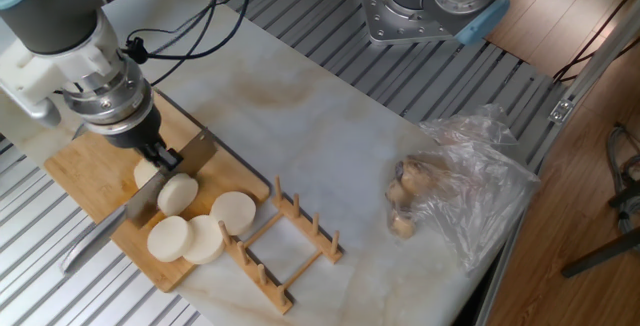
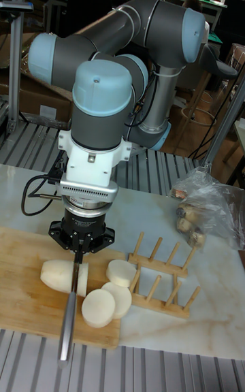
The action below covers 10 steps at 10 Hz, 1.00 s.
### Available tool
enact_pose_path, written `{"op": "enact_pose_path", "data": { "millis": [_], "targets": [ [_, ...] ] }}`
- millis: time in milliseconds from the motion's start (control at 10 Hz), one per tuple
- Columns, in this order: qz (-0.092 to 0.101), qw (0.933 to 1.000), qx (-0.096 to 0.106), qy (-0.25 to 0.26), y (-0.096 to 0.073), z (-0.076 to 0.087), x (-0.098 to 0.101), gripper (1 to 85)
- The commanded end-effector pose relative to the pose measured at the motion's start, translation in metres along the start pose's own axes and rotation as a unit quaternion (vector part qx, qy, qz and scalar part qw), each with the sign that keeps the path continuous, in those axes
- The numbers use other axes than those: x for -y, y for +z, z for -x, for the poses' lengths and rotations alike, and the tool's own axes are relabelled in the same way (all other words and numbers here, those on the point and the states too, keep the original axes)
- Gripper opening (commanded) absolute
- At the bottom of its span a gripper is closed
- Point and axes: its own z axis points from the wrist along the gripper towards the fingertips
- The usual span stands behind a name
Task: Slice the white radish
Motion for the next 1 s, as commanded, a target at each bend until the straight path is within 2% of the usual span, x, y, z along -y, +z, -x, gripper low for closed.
{"op": "enact_pose_path", "data": {
  "millis": [0, 500, 700, 900],
  "targets": [
    [-0.011, 0.9998, 0.013, 0.005, 0.002, 0.014, 0.004, 1.3],
    [-0.009, 0.9998, 0.014, 0.004, -0.011, 0.014, 0.000, 1.3],
    [-0.008, 0.9998, 0.018, 0.003, -0.008, 0.017, 0.001, 1.3],
    [0.000, 0.9997, 0.022, 0.005, 0.004, 0.022, -0.002, 1.3]
  ]
}}
